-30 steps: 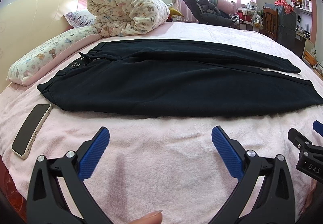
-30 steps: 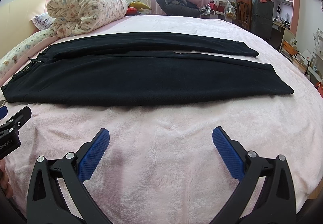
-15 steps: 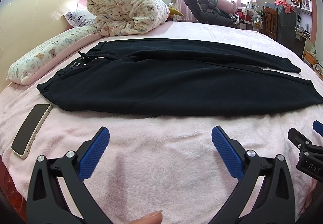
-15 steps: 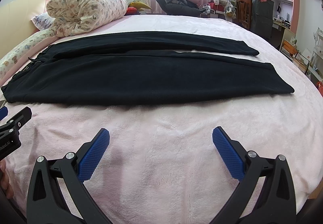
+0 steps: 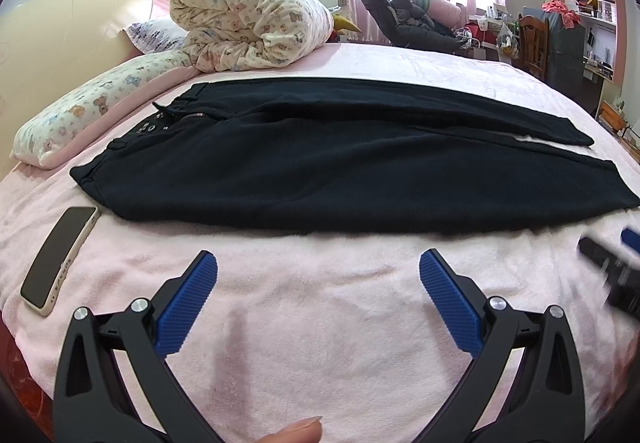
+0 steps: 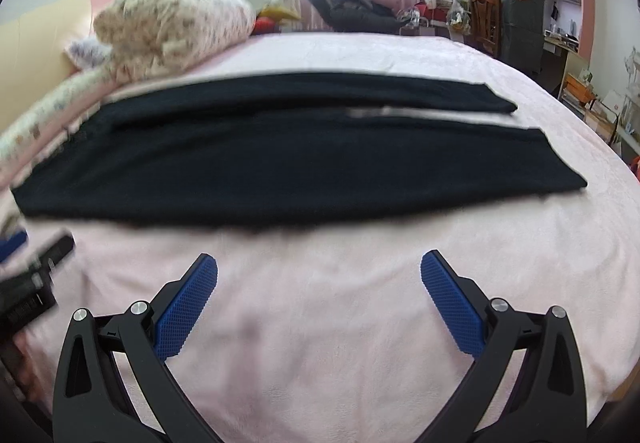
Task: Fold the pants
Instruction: 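Reach the right gripper to the trouser leg hems and close on them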
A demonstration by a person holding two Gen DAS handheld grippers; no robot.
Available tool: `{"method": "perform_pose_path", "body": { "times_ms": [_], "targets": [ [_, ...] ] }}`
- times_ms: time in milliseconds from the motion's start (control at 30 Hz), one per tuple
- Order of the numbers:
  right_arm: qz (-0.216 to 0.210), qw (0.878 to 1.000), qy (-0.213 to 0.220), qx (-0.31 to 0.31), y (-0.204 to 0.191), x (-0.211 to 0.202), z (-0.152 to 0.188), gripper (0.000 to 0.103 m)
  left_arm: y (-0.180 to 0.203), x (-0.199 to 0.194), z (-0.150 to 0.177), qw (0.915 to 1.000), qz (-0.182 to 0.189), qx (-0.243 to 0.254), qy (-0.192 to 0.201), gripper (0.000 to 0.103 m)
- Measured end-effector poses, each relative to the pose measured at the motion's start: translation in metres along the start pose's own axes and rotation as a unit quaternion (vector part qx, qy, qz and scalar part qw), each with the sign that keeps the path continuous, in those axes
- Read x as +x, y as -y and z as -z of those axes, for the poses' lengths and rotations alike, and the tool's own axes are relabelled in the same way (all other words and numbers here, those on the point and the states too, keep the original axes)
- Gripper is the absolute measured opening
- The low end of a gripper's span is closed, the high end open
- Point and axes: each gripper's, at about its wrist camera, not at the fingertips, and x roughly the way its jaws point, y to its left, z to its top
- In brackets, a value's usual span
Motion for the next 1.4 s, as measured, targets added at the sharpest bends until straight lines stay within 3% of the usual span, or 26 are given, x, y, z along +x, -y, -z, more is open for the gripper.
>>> {"method": "perform_pose_path", "body": {
  "times_ms": [133, 333, 400, 533, 600, 667, 700, 767, 833, 900, 1067, 1133, 1233, 1400],
  "targets": [
    [-0.045, 0.997, 0.011, 0.057, 0.029, -0.004, -0.033, 0.102, 0.003, -0.004, -0.011, 0.9998, 0.009, -0.004, 0.017, 0.101],
    [-0.066, 0.988, -0.032, 0.137, 0.078, 0.023, -0.093, 0.102, 0.015, 0.000, -0.031, 0.9989, 0.030, -0.007, 0.034, 0.101],
    [-0.088, 0.974, -0.056, 0.200, 0.105, 0.040, -0.112, 0.102, 0.020, 0.006, -0.036, 0.9983, 0.042, -0.009, 0.040, 0.101],
    [-0.139, 0.934, -0.085, 0.319, 0.153, 0.078, -0.141, 0.102, 0.027, 0.025, -0.048, 0.9946, 0.094, -0.029, 0.035, 0.101],
    [-0.143, 0.915, -0.088, 0.367, 0.174, 0.097, -0.154, 0.102, 0.029, 0.039, -0.050, 0.9884, 0.143, -0.047, 0.017, 0.101],
    [-0.129, 0.910, -0.082, 0.386, 0.188, 0.115, -0.167, 0.102, 0.029, 0.052, -0.050, 0.9775, 0.201, -0.062, -0.011, 0.101],
    [-0.121, 0.909, -0.079, 0.390, 0.194, 0.123, -0.173, 0.102, 0.026, 0.061, -0.048, 0.9635, 0.254, -0.078, -0.030, 0.101],
    [-0.107, 0.907, -0.074, 0.401, 0.205, 0.139, -0.182, 0.102, 0.018, 0.069, -0.044, 0.9423, 0.315, -0.106, -0.043, 0.101],
    [-0.105, 0.900, -0.064, 0.418, 0.217, 0.156, -0.188, 0.101, 0.009, 0.070, -0.040, 0.9241, 0.355, -0.137, -0.034, 0.101],
    [-0.108, 0.893, -0.043, 0.434, 0.228, 0.172, -0.194, 0.088, 0.008, 0.068, -0.038, 0.9194, 0.366, -0.142, -0.029, 0.101],
    [-0.079, 0.898, -0.050, 0.429, 0.237, 0.216, -0.221, 0.057, 0.015, 0.067, -0.036, 0.9209, 0.366, -0.130, -0.036, 0.101],
    [-0.033, 0.917, -0.061, 0.393, 0.231, 0.232, -0.239, 0.055, 0.016, 0.063, -0.035, 0.9200, 0.367, -0.132, -0.038, 0.101],
    [0.053, 0.931, -0.074, 0.354, 0.228, 0.253, -0.254, 0.051, 0.013, 0.064, -0.036, 0.9211, 0.364, -0.130, -0.042, 0.101],
    [0.163, 0.916, -0.097, 0.353, 0.226, 0.281, -0.261, 0.051, 0.012, 0.065, -0.037, 0.9207, 0.365, -0.132, -0.044, 0.101]
  ]
}}
